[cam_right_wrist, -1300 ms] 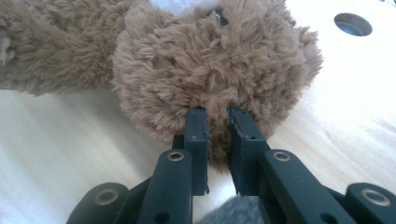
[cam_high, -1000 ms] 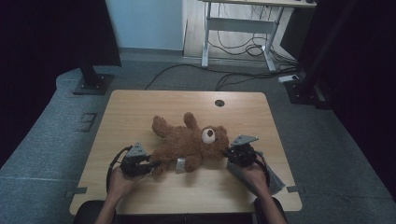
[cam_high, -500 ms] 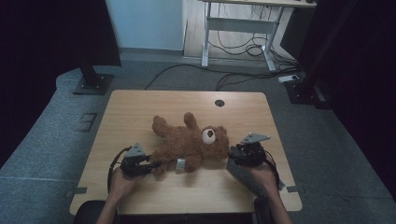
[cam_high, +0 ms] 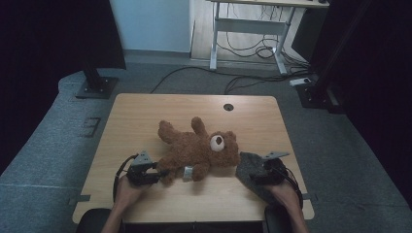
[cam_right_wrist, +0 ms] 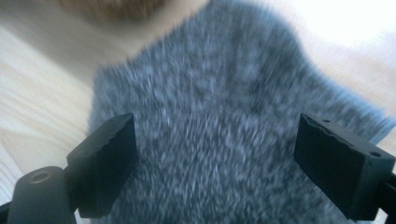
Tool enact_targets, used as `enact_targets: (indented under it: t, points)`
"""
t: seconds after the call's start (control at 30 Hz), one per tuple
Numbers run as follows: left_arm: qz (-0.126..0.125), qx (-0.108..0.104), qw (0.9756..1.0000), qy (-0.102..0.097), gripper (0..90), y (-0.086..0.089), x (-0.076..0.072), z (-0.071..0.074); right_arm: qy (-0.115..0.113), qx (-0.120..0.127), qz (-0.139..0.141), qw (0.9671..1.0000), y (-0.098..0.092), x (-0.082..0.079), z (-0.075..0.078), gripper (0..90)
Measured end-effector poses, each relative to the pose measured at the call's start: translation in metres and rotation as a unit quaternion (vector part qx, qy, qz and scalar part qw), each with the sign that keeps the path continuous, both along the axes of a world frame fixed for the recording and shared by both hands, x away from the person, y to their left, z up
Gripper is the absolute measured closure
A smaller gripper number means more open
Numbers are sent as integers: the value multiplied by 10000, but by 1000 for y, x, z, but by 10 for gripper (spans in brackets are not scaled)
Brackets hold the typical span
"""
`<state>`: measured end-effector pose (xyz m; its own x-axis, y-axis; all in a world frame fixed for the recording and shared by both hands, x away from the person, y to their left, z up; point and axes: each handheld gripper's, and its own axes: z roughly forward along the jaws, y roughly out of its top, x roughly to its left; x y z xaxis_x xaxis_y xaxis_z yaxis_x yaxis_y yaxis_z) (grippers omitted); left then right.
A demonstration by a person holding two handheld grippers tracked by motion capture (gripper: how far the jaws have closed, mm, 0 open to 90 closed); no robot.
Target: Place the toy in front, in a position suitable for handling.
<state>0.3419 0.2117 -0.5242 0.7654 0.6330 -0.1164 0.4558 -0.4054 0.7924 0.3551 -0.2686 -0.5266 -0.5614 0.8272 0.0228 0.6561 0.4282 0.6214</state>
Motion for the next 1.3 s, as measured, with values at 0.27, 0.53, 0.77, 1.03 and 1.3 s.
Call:
enact_targets:
  t: [0.27, 0.53, 0.77, 1.03, 1.3]
  points:
    - [37, -77, 10000, -15, 532, 1, -1, -3, 115, -206, 97, 9997, 2, -1, -11, 139]
    - [52, -134, 9999, 31, 529, 3, -1, -6, 214, -264, 51, 9994, 3, -4, -3, 534]
    - [65, -105, 9999, -3, 524, 3, -1, -7, 121, -213, 8, 9997, 1, -10, -2, 756]
    - [78, -111, 9999, 41, 539, 2, 0, -9, -18, 183, -41, 9998, -7, -13, 11, 767]
    - [84, -106, 9999, 47, 558, 2, -1, -10, -246, 301, -69, 9992, -10, -13, 40, 765]
